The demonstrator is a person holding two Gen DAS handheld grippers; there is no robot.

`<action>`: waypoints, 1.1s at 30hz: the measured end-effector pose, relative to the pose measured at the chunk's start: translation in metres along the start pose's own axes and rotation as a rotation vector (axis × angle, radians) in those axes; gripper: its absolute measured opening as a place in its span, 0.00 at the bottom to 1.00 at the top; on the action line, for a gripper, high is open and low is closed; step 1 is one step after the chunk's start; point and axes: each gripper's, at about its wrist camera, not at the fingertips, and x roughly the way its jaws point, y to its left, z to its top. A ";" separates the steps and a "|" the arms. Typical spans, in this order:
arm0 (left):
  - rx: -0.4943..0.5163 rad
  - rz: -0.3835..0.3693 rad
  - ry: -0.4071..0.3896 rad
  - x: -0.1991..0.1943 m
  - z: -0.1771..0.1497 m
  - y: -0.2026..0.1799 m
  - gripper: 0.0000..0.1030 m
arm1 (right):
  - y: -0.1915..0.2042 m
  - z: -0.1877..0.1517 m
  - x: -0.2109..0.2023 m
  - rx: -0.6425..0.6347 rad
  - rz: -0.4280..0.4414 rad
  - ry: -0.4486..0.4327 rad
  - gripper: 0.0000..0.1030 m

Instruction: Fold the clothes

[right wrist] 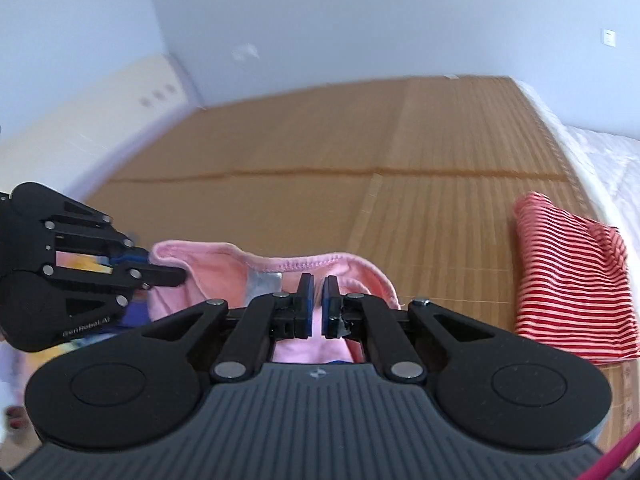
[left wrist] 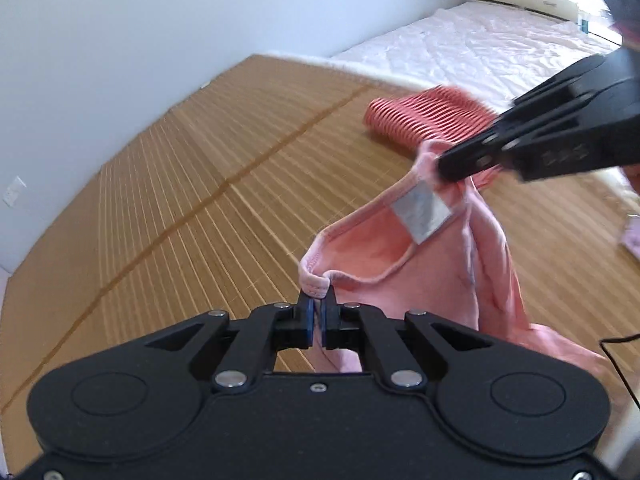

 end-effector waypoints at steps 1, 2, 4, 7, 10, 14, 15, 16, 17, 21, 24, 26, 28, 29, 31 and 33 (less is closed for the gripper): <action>-0.012 -0.005 0.005 0.019 -0.002 0.004 0.04 | -0.013 -0.003 0.005 0.026 -0.012 -0.003 0.04; -0.024 -0.011 0.010 0.038 -0.003 0.009 0.05 | -0.025 -0.006 0.007 0.052 -0.018 -0.009 0.07; -0.033 0.002 0.021 0.070 -0.009 0.018 0.06 | -0.042 -0.014 0.017 0.090 -0.056 0.010 0.16; -0.085 0.017 0.044 0.102 -0.015 0.033 0.21 | -0.060 -0.037 0.033 0.092 -0.099 0.116 0.28; -0.133 0.058 0.059 0.112 -0.026 0.040 0.57 | -0.075 -0.068 0.054 0.098 -0.121 0.251 0.36; -0.172 0.055 0.101 0.114 -0.040 0.047 0.57 | -0.086 -0.102 0.083 0.163 -0.111 0.408 0.36; -0.183 0.048 0.115 0.114 -0.042 0.047 0.57 | -0.092 -0.108 0.093 0.199 -0.099 0.436 0.36; -0.196 0.035 0.124 0.114 -0.045 0.047 0.57 | -0.096 -0.111 0.100 0.234 -0.088 0.452 0.36; -0.213 0.015 0.133 0.113 -0.049 0.045 0.57 | -0.099 -0.113 0.105 0.265 -0.076 0.457 0.36; -0.334 -0.100 0.166 0.116 -0.058 0.030 0.59 | -0.112 -0.100 0.121 0.364 -0.014 0.426 0.45; -0.402 -0.153 0.188 0.136 -0.056 0.018 0.60 | -0.117 -0.081 0.143 0.367 0.010 0.413 0.50; -0.410 -0.133 0.201 0.152 -0.050 0.010 0.60 | -0.124 -0.072 0.159 0.364 0.033 0.421 0.50; -0.416 -0.113 0.216 0.167 -0.043 0.007 0.60 | -0.128 -0.067 0.170 0.355 0.048 0.424 0.50; -0.422 -0.111 0.221 0.173 -0.042 0.007 0.60 | -0.123 -0.064 0.172 0.343 0.053 0.432 0.50; -0.441 -0.113 0.240 0.183 -0.041 0.009 0.45 | -0.120 -0.060 0.179 0.310 0.065 0.449 0.49; -0.475 -0.126 0.267 0.190 -0.046 0.016 0.29 | -0.120 -0.060 0.185 0.289 0.078 0.454 0.31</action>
